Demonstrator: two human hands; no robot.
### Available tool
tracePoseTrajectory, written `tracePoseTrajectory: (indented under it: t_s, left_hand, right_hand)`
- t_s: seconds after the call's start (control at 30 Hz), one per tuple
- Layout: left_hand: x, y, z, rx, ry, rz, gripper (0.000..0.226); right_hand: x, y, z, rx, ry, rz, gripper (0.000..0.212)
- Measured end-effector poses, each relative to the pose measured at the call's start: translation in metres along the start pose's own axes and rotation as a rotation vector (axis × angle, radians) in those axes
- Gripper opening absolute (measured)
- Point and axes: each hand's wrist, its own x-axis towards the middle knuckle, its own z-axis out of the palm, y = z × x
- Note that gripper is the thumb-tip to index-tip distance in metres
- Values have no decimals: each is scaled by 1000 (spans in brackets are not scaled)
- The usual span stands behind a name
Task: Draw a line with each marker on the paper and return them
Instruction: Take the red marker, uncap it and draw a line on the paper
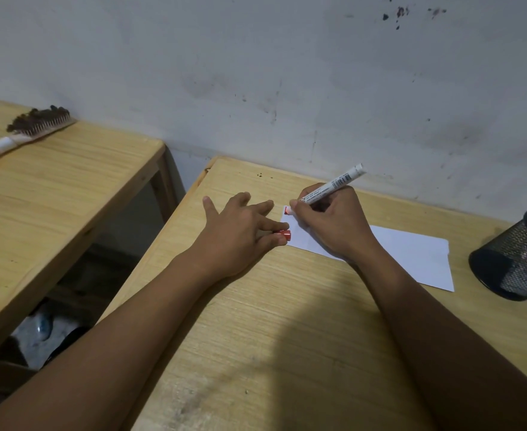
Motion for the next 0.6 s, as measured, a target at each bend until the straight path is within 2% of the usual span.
tracePoseTrajectory:
  t_s: [0.17, 0.27, 0.43, 0.6]
  left_hand:
    - [0, -1, 1, 20, 2, -2, 42]
    - [1, -1, 2, 24, 13, -3, 40]
    - [-2, 1, 0, -48, 43, 0, 37]
    - [-9, 17, -10, -202, 272, 42, 30]
  right_hand:
    - [0, 2, 0, -2, -11, -18, 23]
    - [2, 1, 0, 42, 35, 13, 18]
    - [0, -13, -19, 393, 204, 38, 9]
    - [-20, -37, -51, 418, 195, -23, 7]
